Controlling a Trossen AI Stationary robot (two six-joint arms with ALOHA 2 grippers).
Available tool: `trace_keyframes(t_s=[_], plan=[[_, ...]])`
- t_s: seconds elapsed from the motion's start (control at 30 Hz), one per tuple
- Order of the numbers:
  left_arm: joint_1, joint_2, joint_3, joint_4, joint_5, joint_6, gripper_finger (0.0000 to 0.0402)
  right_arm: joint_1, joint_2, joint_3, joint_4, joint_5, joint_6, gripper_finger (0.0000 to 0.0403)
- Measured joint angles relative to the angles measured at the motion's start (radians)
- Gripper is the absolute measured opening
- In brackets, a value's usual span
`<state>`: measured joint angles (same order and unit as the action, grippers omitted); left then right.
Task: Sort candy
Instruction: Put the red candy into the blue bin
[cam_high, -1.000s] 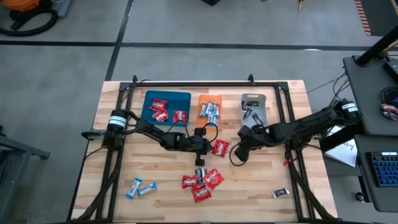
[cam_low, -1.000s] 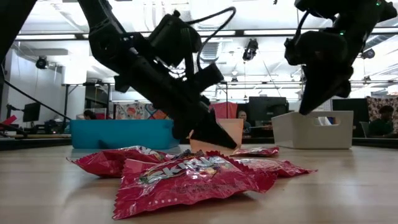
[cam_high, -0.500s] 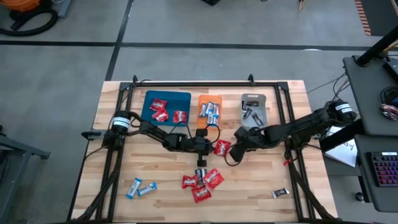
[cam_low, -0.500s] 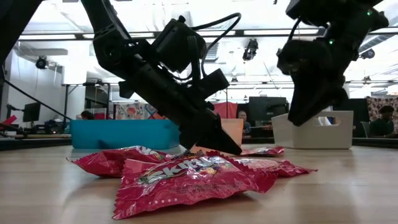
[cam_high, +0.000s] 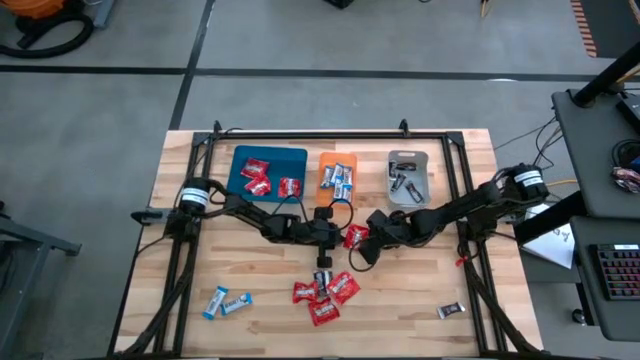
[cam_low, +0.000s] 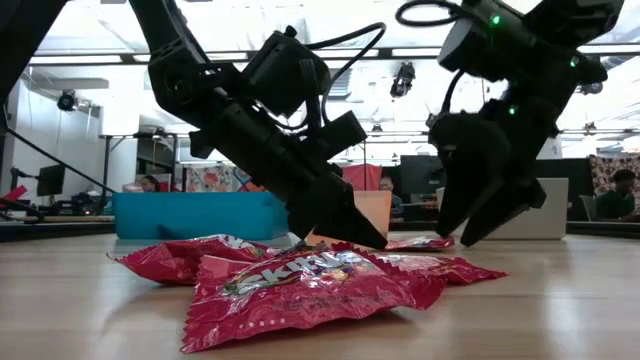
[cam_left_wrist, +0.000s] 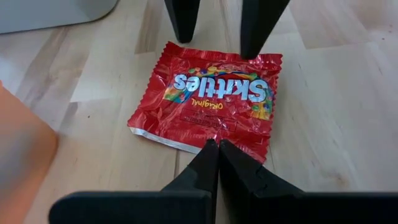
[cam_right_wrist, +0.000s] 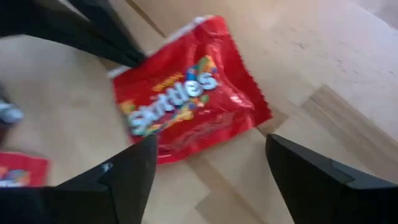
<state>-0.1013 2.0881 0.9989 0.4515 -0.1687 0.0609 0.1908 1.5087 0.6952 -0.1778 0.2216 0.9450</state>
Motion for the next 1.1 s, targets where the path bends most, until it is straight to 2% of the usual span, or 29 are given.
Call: trace_keyframes(t_s=[0.17,0.33,0.7,0.9,1.1], plan=[[0.000,0.001,-0.001,0.002,0.001,0.000,0.0000,-0.007,0.052,0.000,0.062,0.026,-0.030,0.0297],[0.000,0.001,-0.002,0.005,0.002,0.000,0.0000,-0.008,0.061,0.001,0.109,0.046,-0.069,0.0283],[0.000,0.002,-0.002,0.006,0.003,0.000,0.0000,-0.016,0.078,0.003,0.250,0.064,-0.153,0.0194],[0.000,0.002,-0.002,0.001,0.003,-0.004,0.0000,-0.020,0.069,0.003,0.236,0.122,-0.332,0.0161],[0.000,0.002,-0.006,-0.008,0.003,-0.007,0.0000,-0.019,0.052,0.003,0.236,0.118,-0.618,0.0186]])
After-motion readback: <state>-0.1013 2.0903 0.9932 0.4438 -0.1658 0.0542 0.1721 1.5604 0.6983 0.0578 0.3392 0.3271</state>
